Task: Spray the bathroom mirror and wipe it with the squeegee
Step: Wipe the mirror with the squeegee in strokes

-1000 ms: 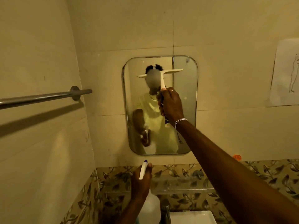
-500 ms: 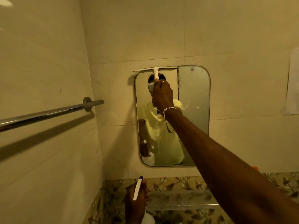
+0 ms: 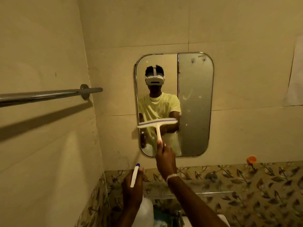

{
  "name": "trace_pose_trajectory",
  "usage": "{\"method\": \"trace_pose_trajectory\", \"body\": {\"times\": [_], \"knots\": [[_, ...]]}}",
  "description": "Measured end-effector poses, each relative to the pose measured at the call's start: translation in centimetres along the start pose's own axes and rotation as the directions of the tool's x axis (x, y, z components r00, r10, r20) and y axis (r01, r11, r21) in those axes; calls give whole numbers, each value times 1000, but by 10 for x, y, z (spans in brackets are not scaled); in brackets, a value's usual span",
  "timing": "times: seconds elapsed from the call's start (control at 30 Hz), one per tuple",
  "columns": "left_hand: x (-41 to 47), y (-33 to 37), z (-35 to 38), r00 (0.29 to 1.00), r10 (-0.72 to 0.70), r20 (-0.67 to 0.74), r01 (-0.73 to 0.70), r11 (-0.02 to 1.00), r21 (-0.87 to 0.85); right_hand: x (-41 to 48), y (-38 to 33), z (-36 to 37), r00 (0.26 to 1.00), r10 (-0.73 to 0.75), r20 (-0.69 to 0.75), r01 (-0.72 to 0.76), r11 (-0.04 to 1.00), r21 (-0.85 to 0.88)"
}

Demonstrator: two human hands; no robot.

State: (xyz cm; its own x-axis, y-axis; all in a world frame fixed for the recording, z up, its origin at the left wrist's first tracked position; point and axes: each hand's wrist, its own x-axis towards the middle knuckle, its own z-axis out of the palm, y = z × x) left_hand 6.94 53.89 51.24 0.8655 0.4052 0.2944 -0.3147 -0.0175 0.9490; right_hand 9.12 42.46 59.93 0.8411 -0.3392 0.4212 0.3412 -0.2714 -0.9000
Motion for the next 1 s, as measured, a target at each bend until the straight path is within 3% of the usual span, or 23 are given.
{"method": "trace_pose_trajectory", "body": {"times": [0.13,0.2,0.27,0.43,0.63,0.77,1.0], "knots": [[-5,3,-11,997,79,-5,-78,996,40,-56,74,16,969,245,10,-245,970,2],[-8,4,-15,996,90,-9,-89,994,58,-73,98,16,905,424,34,-424,906,-2],[-12,7,-15,995,94,-16,-93,993,67,-80,111,7,861,507,26,-506,861,-50],[-6,36,8,970,231,78,-237,967,89,-74,116,-24,887,458,-54,-460,887,-33],[19,119,87,909,380,171,-382,924,-26,-55,115,-63,862,475,-176,-472,880,61],[30,165,147,871,464,160,-452,886,-105,-50,111,-86,851,457,-258,-446,889,103],[21,161,194,862,465,203,-458,885,-80,-39,114,-133,825,430,-368,-407,902,142]]}}
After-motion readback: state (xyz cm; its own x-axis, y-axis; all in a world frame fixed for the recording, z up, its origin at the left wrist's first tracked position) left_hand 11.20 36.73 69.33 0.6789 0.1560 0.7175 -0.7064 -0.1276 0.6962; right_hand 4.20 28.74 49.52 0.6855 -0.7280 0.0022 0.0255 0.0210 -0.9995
